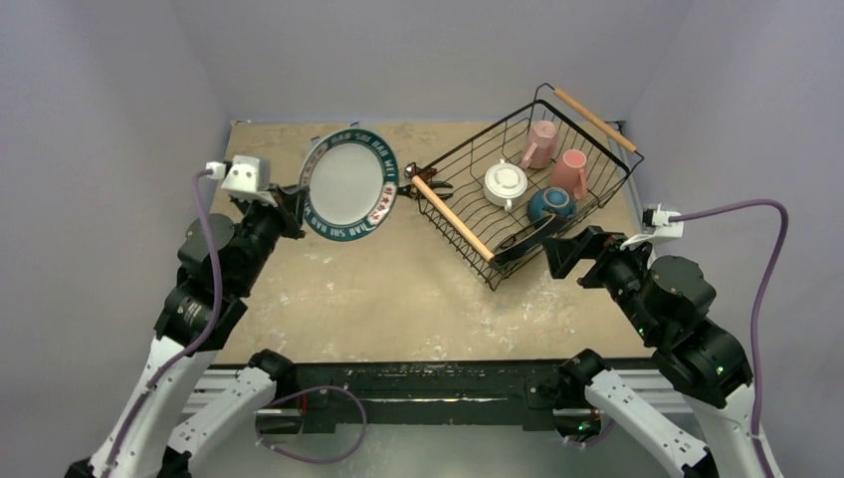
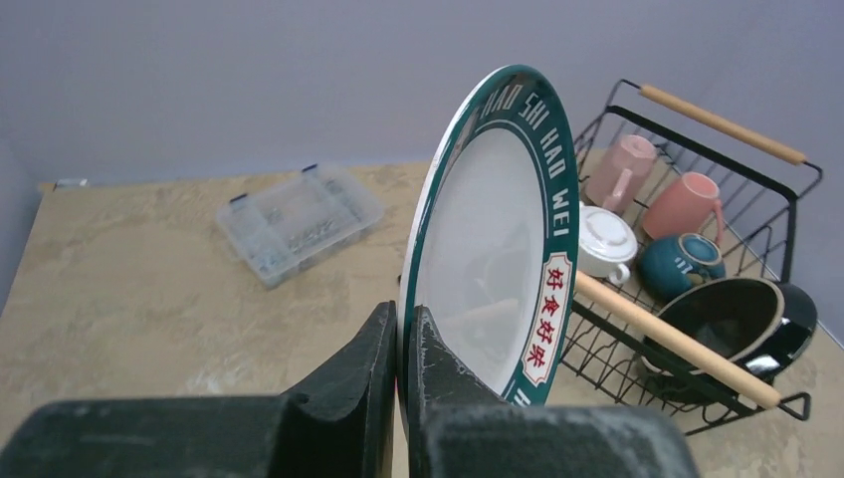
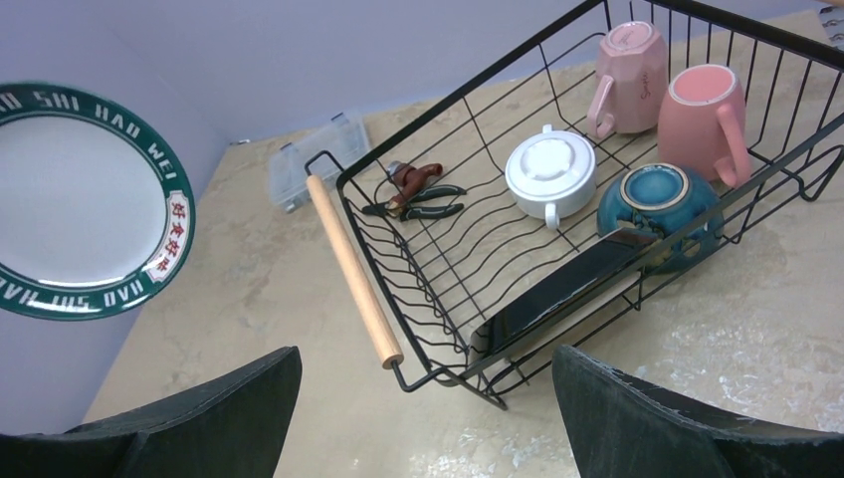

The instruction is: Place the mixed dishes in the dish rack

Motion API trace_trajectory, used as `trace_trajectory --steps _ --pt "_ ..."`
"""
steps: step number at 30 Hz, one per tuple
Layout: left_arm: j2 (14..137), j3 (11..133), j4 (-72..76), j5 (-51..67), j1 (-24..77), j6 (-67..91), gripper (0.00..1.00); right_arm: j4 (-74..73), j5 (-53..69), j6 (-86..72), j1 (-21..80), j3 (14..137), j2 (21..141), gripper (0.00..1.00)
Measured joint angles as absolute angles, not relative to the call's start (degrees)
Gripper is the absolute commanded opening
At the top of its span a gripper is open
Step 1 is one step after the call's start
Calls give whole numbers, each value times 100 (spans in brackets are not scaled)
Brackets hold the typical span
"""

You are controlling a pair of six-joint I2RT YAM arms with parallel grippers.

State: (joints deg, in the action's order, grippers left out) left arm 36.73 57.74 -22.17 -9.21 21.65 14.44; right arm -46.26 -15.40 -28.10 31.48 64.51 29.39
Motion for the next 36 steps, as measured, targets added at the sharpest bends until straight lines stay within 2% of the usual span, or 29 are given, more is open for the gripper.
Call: trace_trajectory --steps 6,12,27,36 --pt "5052 6947 -2099 -1549 3992 434 0 -4630 -1542 -2814 3148 6495 3011 99" --pt "6838 8167 -2003 -2434 5039 -471 0 -4630 -1581 -2904 3148 6635 2978 99" --pt "10355 11434 -2228 -3535 5966 -1791 0 -4700 -2032 -3072 3148 6781 2541 99" --pt "11351 11795 -2475 -3997 6313 -2056 0 -4851 -2379 -3225 3148 6781 2322 99"
